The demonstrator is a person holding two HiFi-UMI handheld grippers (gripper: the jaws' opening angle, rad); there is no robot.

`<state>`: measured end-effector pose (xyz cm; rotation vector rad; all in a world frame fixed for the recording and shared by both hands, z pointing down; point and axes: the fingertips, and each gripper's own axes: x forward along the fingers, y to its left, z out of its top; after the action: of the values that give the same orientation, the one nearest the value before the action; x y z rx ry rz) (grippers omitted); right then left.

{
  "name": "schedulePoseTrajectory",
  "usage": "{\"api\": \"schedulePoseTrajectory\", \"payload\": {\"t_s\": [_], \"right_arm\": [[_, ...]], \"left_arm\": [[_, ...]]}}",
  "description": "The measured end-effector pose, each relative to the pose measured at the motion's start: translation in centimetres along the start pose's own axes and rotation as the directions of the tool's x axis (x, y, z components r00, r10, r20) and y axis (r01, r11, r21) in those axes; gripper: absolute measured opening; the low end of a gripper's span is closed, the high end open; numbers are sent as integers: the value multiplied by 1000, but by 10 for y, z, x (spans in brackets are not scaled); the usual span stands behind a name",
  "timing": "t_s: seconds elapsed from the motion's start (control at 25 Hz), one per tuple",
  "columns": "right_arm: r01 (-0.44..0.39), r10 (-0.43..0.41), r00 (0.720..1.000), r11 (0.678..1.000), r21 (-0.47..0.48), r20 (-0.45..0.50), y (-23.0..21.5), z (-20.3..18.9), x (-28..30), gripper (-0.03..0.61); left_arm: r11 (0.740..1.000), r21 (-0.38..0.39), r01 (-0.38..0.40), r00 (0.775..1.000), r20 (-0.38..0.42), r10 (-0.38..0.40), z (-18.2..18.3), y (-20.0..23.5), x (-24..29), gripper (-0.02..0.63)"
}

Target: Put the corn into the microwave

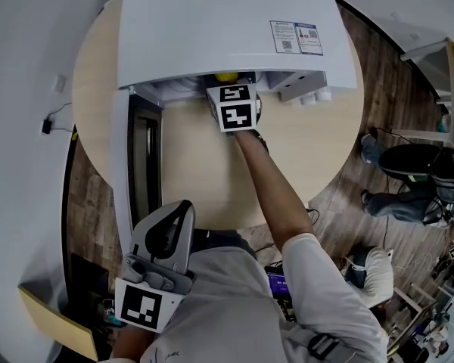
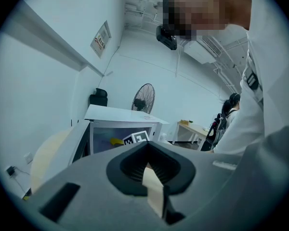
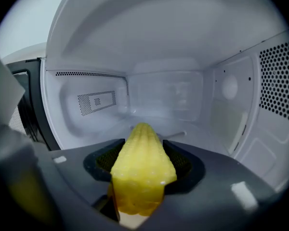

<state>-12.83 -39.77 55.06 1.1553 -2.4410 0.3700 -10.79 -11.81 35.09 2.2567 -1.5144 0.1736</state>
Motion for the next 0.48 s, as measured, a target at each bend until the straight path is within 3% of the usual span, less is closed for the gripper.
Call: {"api": "schedulePoseTrajectory", "payload": {"t_s": [0.48], "right_arm": [[31, -34, 999, 995, -96, -37, -4, 0, 7, 264]], "left_arm": [[1000, -7, 22, 1000, -9, -23, -3, -1, -1, -9]]}}
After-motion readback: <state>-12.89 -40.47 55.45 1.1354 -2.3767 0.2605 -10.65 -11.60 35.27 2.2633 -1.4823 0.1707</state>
